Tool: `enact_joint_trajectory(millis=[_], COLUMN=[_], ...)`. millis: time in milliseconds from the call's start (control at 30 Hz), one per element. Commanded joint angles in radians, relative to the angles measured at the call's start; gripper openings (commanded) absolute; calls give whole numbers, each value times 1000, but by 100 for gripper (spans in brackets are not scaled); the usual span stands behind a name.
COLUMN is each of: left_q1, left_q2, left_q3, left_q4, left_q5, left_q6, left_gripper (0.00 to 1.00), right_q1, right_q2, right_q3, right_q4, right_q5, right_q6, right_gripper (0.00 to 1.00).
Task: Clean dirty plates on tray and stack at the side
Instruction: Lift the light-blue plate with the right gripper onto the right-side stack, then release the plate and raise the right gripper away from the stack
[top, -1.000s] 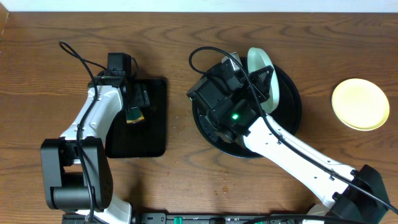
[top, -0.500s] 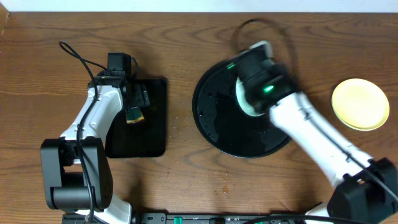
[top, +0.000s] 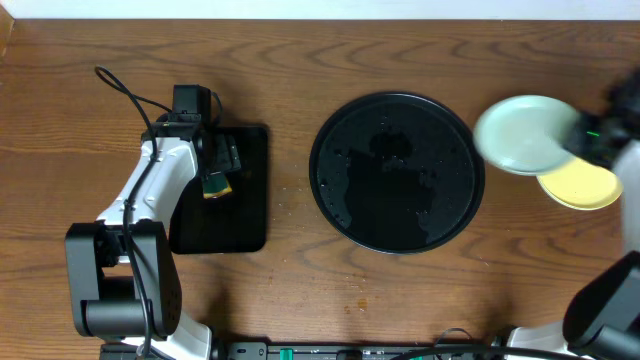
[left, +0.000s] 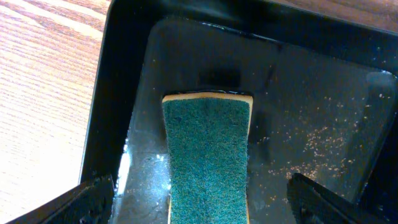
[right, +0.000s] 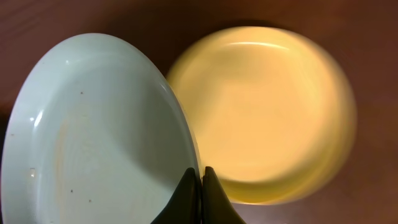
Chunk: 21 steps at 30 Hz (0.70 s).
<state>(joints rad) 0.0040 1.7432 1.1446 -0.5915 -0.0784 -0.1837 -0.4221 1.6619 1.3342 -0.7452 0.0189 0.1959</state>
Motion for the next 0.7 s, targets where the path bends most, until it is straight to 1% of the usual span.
enact_joint_trajectory(millis=[0,100,200,367,400,433,500,533,600,667], left_q1=[4,4,4,4,4,4,4,4,4,4], left_q2=[2,2,2,2,2,2,2,2,2,2], left_q3=[3,3,3,3,3,3,3,3,3,3], left_q4=[-1,-1,-1,-1,-1,-1,-1,-1,-1,-1], left_q5=[-9,-9,-9,-9,-9,-9,-9,-9,-9,-9], left_q6=[-2,-2,-2,-2,-2,-2,-2,-2,-2,-2], left_gripper=[89,89,89,89,89,89,89,89,89,89], right_q1=[-167,-269,-331,-340,-337,-336,-334,-334,-334,-330], right_q2=[3,10,26,66,75,85,103,109,117,119], right_q3=[-2,-2,-2,-2,-2,-2,-2,-2,-2,-2], right_q4=[2,13,24,32,33,35,35,34,31,19], right_q5=[-64,-100,-129,-147,-147,-147,-148,-154,-176,-228], right_q6=[113,122,122,122,122,122,121,110,80,45], right_gripper=[1,1,1,1,3,12,33,40,46,48])
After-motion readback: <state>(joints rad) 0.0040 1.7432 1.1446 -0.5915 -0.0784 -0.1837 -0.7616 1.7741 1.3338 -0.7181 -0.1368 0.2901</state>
